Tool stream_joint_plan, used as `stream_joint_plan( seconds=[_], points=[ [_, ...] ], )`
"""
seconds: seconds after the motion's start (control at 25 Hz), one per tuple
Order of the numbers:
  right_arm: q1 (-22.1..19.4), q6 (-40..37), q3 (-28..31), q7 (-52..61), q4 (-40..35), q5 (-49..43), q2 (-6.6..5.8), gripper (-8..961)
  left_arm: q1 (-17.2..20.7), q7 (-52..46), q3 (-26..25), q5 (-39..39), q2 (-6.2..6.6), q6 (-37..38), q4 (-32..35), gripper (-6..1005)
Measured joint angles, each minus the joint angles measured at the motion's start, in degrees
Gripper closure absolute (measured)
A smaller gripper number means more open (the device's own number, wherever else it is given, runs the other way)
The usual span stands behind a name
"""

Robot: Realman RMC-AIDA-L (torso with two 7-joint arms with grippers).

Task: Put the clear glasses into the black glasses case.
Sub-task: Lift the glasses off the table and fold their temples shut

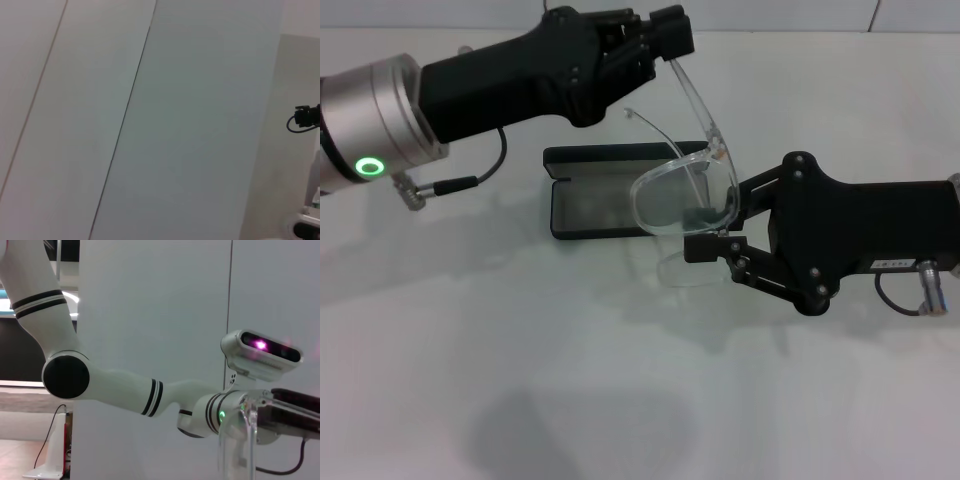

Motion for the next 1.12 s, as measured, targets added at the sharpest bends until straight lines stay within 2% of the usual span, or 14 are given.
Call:
stream_joint_plan(
  seconds=[0.48,1.12],
  points=[
    [-0.4,0.3,0.4,-0.1,0.1,2.6,0.02,841,0.0,-5.9,0.7,3.2,0.16,0.8,-0.7,889],
    [0.1,1.7,0.4,-0.9,0.1,3.2,0.0,841,-1.1,-8.2,2.8,4.6,0.1,3.9,-0.7,889]
  ],
)
